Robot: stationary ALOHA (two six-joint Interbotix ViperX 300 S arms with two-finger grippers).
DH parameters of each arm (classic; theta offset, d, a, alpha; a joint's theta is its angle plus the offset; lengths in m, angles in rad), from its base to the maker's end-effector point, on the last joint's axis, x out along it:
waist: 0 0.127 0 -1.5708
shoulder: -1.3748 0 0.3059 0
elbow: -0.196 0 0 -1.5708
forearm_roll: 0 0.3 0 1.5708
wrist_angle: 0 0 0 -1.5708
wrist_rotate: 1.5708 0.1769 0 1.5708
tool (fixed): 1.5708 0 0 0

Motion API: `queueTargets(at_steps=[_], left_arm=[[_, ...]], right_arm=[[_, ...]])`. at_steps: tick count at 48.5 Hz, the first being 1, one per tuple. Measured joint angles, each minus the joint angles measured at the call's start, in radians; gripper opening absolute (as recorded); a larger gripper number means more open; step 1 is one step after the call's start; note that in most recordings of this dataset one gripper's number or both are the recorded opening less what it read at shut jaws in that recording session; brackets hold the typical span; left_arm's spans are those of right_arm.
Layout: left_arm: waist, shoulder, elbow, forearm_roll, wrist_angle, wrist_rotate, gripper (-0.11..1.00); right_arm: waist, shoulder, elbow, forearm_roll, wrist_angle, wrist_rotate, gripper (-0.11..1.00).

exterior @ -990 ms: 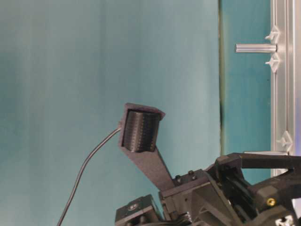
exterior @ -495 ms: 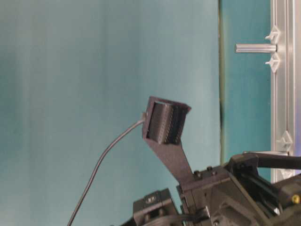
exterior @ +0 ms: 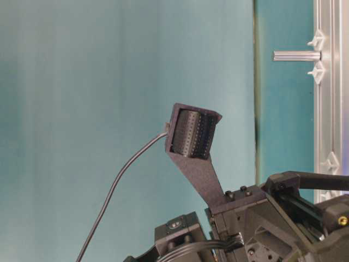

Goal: Insert the large gear onto the shaft.
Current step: 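Close the left gripper on the blue gear's hub, then lift the blue gear and carry it over the rail toward the right shaft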

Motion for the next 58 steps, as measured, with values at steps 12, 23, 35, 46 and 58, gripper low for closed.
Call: queueTargets(at_steps=[12,23,35,46,58], left_arm=[[-0.005,-0.003,-0.006,0.002,0.040,0.012,0.77],[-0.003,-0.031,-0.005,0.000,0.048,0.026,0.77],[-0.003,-0.118,-0.035,0.000,0.046,0.028,0.77],[0.008,-0.179,-0.078,0.002,0.048,0.038,0.77],[0.075,-0.199,-0.163,0.000,0.048,0.130,0.77]], right_arm=[[0.000,-0.028,0.012,0.000,0.000,0.002,0.58],[0.000,-0.058,0.023,0.000,0.000,0.003,0.58],[0.000,-0.114,0.043,0.000,0.000,0.003,0.58],[0.000,-0.163,0.066,0.000,0.000,0.003,0.58],[-0.008,-0.193,0.072,0.000,0.044,0.003,0.58]])
